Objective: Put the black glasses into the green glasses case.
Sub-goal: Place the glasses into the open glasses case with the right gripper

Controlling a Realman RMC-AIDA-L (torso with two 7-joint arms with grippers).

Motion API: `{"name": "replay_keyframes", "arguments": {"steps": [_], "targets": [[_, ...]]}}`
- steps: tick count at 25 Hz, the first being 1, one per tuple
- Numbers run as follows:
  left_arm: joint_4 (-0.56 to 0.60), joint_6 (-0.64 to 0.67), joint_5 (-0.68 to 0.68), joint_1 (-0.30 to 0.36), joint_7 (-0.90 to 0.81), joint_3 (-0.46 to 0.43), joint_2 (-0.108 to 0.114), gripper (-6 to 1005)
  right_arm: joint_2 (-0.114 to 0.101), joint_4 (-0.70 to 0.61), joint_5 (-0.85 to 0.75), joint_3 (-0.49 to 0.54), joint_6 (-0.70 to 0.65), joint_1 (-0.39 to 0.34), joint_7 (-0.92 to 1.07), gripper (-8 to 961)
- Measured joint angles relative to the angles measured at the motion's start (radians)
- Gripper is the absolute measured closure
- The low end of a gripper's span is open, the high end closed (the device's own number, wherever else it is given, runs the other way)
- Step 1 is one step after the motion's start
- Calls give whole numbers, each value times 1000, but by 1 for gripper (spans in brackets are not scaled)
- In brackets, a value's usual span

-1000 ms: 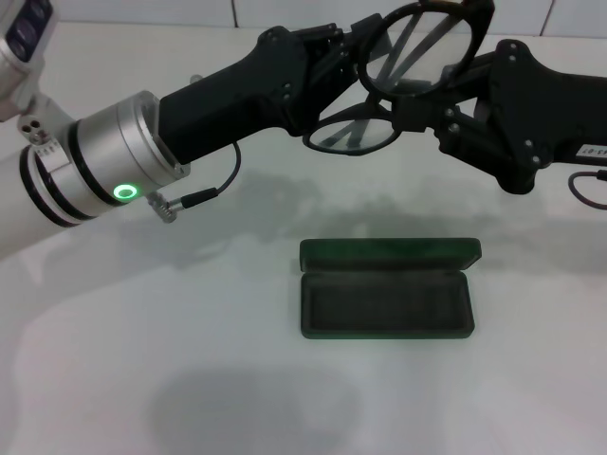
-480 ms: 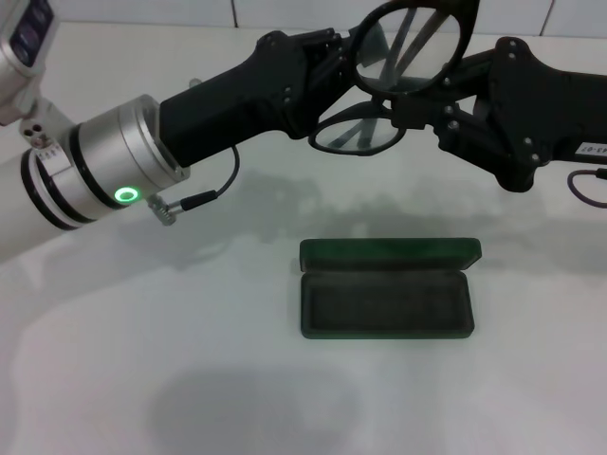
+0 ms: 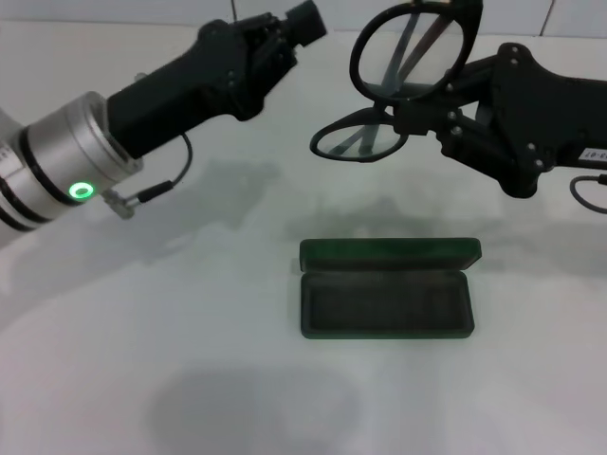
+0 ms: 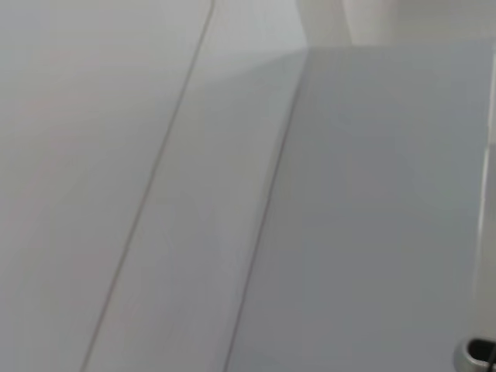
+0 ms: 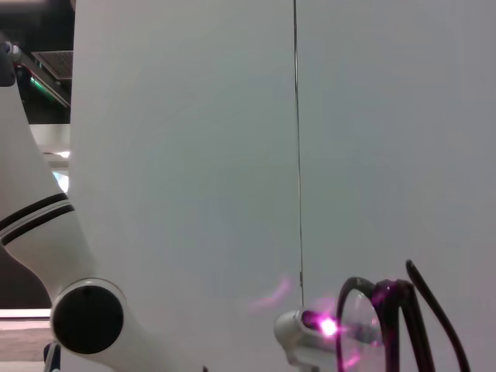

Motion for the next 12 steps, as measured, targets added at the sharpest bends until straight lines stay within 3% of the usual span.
{"name": "replay_keyframes", "arguments": {"steps": [4,12], "targets": [[29,-2,11,-30,4,-7,8,970,1,4,0,-8,-4,3,1,900],[40,17,108,-157,18,1,10,970,3,10,-6,-21,-9,7,20,900]]}}
